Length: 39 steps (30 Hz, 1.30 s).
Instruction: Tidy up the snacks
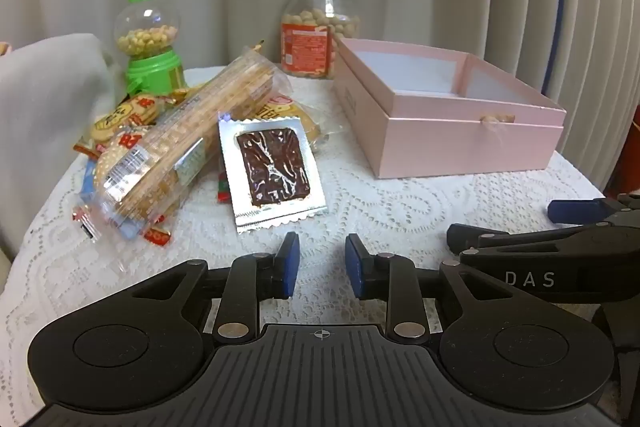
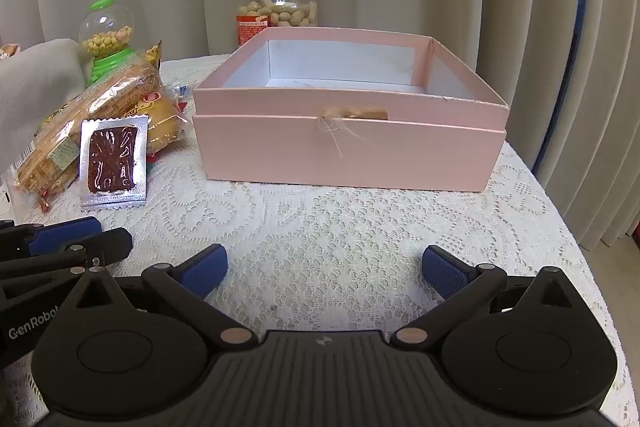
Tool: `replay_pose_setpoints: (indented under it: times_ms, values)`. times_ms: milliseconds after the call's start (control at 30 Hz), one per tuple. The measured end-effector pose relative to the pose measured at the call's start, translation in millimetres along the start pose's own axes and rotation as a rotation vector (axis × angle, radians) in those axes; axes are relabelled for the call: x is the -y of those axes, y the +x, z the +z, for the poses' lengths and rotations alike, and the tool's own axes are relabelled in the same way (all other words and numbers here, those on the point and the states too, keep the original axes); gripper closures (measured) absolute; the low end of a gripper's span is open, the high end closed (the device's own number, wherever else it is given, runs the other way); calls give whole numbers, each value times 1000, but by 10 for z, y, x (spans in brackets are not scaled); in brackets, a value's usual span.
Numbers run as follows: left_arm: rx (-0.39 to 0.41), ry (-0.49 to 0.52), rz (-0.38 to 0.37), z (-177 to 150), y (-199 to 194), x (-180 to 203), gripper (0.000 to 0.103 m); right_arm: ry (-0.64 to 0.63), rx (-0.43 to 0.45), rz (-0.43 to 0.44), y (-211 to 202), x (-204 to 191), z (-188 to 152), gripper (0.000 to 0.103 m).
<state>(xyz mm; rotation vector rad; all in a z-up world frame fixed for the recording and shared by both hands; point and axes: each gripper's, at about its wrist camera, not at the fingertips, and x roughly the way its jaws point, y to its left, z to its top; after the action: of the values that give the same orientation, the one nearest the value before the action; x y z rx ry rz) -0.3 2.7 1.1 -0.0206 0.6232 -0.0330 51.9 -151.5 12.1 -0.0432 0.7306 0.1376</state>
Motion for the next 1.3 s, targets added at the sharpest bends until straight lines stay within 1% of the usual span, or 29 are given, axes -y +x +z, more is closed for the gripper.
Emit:
replay_pose_setpoints:
  times_ms: [200,267,1300]
  values:
    - [0,-1,-1,5,-10,-49,73,-2,1,-1,3,-4,4,0]
    - [1,4,4,-19,-14,3,73,-2,1,-2,5,-5,6,0]
    - [-1,6,6,-9,7,18,73,-1,2,-1,2,0,9,0]
